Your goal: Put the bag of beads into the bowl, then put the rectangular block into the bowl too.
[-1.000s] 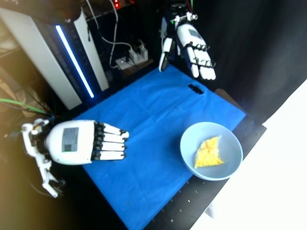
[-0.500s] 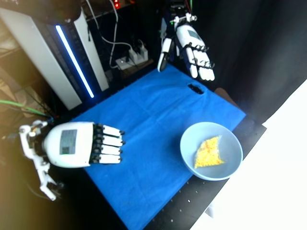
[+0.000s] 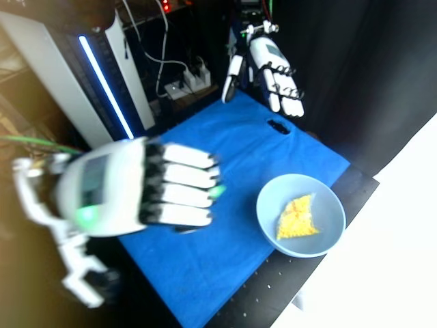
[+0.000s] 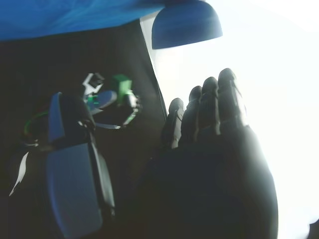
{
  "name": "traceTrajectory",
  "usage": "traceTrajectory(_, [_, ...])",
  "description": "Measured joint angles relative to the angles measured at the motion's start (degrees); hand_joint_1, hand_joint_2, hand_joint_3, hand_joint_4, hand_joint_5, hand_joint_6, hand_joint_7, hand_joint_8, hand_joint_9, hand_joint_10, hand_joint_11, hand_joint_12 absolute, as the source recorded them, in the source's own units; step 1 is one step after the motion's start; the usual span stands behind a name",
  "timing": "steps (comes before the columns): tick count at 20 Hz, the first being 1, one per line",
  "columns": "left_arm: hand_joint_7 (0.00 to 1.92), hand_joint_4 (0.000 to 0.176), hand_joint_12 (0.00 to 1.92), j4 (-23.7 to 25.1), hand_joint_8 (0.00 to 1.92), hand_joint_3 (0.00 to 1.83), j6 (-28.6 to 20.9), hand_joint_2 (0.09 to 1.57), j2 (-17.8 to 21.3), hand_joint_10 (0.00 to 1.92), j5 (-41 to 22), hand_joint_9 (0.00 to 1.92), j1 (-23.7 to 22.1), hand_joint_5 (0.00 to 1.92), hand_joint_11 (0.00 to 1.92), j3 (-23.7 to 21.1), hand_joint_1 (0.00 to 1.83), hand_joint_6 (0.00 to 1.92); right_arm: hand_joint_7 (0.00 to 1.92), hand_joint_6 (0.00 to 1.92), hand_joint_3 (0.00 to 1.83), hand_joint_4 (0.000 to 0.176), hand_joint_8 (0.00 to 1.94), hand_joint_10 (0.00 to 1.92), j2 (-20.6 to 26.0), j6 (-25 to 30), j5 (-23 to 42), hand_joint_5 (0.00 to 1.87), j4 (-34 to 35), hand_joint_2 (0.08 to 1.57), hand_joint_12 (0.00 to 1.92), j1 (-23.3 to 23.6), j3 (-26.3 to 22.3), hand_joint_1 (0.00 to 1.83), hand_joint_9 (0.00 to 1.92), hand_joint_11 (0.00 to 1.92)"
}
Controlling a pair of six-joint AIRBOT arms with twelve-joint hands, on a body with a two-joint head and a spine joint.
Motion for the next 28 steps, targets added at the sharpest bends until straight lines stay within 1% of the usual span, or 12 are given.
traceTrajectory(2, [0.00,0.130,0.00,0.0,0.00,0.00,-0.4,0.95,-0.6,0.00,-0.9,0.00,0.0,0.00,0.00,0.6,0.81,0.00,1.18,0.92,0.00,0.000,0.89,1.35,-4.5,0.1,-2.7,1.02,0.1,1.09,1.70,3.3,4.4,1.16,1.19,1.11])
traceTrajectory(6, [0.00,0.104,0.00,-0.4,0.00,0.00,-1.4,0.95,-2.1,0.00,-0.4,0.00,-1.4,0.00,0.00,2.7,0.84,0.00,1.28,0.89,0.00,0.000,1.00,1.45,-12.2,0.1,-9.3,1.05,0.2,1.08,1.80,6.3,13.2,1.15,1.30,1.21])
traceTrajectory(9, [0.00,0.117,0.00,2.0,0.00,0.00,-1.9,0.96,-3.5,0.00,-0.8,0.00,-4.1,0.00,0.00,4.2,0.83,0.00,1.29,0.86,0.00,0.000,0.86,1.30,-16.2,0.1,-14.7,1.06,-0.9,1.08,1.67,7.6,17.7,1.13,1.30,1.19])
traceTrajectory(10, [0.00,0.102,0.00,2.2,0.00,0.00,-2.1,0.96,-4.2,0.00,-0.8,0.00,-4.7,0.00,0.00,4.7,0.82,0.00,1.29,0.93,0.00,0.037,0.66,1.13,-17.1,0.1,-15.6,1.01,-1.3,1.09,1.58,7.8,18.6,1.08,1.27,1.11])
traceTrajectory(11, [0.00,0.114,0.00,2.3,0.00,0.01,-2.3,0.96,-4.9,0.00,-0.6,0.00,-5.2,0.01,0.00,5.4,0.77,0.00,0.71,0.07,0.00,0.064,0.08,0.37,-17.7,0.1,-16.0,0.54,-1.4,0.96,1.17,7.8,19.3,0.78,0.89,0.71])
traceTrajectory(12, [0.00,0.144,0.00,2.0,0.00,0.00,-2.8,0.96,-5.4,0.00,0.0,0.00,-5.6,0.00,0.00,5.8,0.76,0.00,0.35,0.01,0.00,0.154,0.01,0.12,-18.1,0.1,-16.9,0.25,-1.7,0.94,1.05,7.8,19.5,0.68,0.50,0.14])
traceTrajectory(14, [0.00,0.143,0.00,2.4,0.00,0.01,-3.0,0.97,-5.4,0.00,0.1,0.00,-5.8,0.00,0.00,6.0,0.74,0.00,0.20,0.02,0.00,0.172,0.01,0.03,-18.1,0.1,-17.4,0.08,-1.7,0.91,0.76,7.8,19.5,0.62,0.34,0.03])
traceTrajectory(17, [0.01,0.108,0.00,2.4,0.00,0.01,-3.0,0.97,-5.4,0.00,-0.5,0.00,-5.9,0.00,0.00,6.0,0.74,0.00,0.00,0.00,0.00,0.176,0.00,0.00,-17.8,0.1,-17.0,0.00,-1.8,0.84,0.03,8.0,18.7,0.51,0.01,0.00])
traceTrajectory(23, [0.02,0.137,0.00,2.3,0.00,0.00,-3.2,0.92,-2.8,0.00,-4.3,0.01,-4.5,0.00,0.01,3.3,0.65,0.00,0.00,0.00,0.00,0.176,0.00,0.00,-6.4,0.2,-3.3,0.00,2.8,0.82,0.00,0.8,5.7,0.62,0.00,0.00])
traceTrajectory(25, [0.02,0.174,0.01,0.4,0.00,0.00,-3.1,0.91,-0.9,0.01,-8.1,0.04,-2.7,0.00,0.01,1.9,0.56,0.00,0.00,0.01,0.00,0.176,0.00,0.00,-0.6,0.0,2.0,0.02,8.2,0.85,0.00,-5.1,0.1,0.57,0.00,0.00])
traceTrajectory(26, [0.02,0.165,0.01,0.0,0.00,0.00,-3.1,0.90,-0.2,0.01,-10.4,0.04,-1.6,0.00,0.01,1.0,0.52,0.00,0.00,0.00,0.01,0.176,0.00,0.00,2.3,-0.1,5.5,0.00,11.6,0.86,0.00,-8.3,-3.3,0.66,0.00,0.00])
traceTrajectory(28, [0.02,0.060,0.02,0.7,0.00,0.00,-3.2,0.93,0.8,0.01,-14.4,0.05,0.7,0.02,0.03,-0.8,0.41,0.01,0.00,0.00,0.00,0.176,0.00,0.00,7.7,-0.1,13.0,0.00,17.9,0.79,0.00,-14.6,-10.9,0.67,0.00,0.00])
